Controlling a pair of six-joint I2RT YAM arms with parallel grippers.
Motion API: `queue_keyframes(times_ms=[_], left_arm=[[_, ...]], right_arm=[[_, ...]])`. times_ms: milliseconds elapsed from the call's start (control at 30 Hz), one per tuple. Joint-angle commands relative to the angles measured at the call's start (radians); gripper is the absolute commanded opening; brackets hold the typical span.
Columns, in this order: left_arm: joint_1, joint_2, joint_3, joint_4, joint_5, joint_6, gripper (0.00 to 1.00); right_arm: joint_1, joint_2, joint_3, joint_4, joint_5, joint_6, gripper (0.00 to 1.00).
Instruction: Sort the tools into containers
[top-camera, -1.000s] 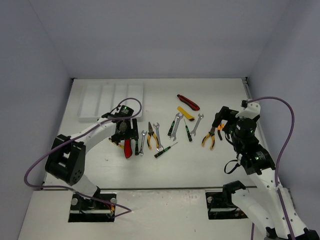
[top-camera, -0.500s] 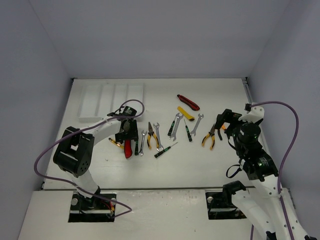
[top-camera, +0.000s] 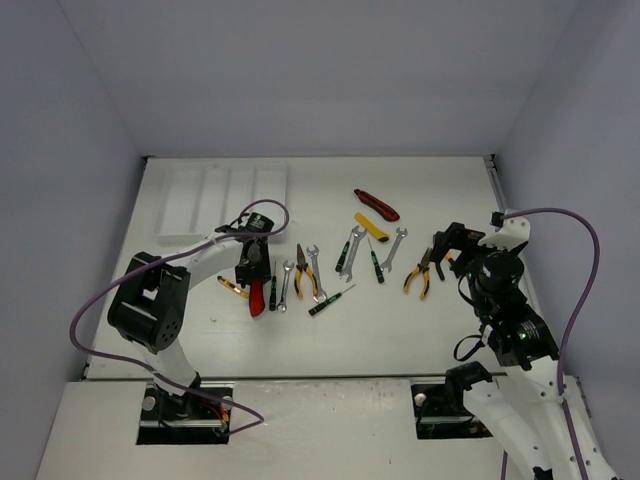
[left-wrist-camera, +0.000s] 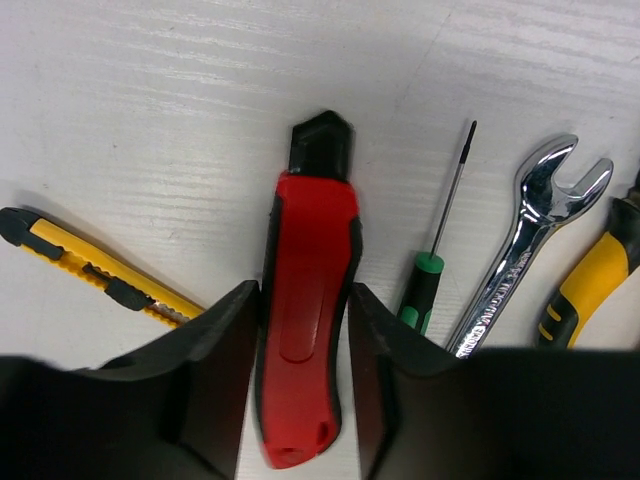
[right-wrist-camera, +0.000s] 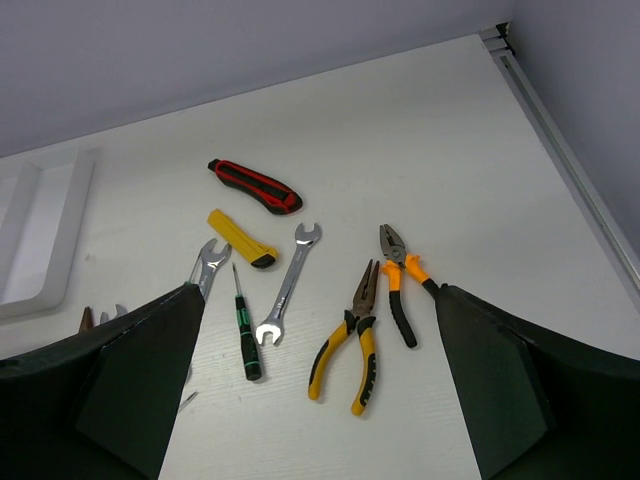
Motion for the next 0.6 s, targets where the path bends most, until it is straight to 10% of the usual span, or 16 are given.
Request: queue_keyframes(times_ms=[0, 267, 567], left_arm=[[-0.003, -0.03, 0.02, 0.025, -0.016, -0.003, 0.28], [0.013, -0.151, 0.142, -0.071, -0.069, 0.109, 0.0], [0.278, -0.19, 0.391, -0.119, -0.103, 0.405, 0.0]], right_arm=[[0.011, -0.007, -0.01, 0.053, 0.037, -0.012, 1.0], [0.013, -0.032, -0.014, 0.053, 0.037, -0.015, 1.0], [0.017, -0.06, -0.031, 0.053, 0.001, -0.009, 1.0]])
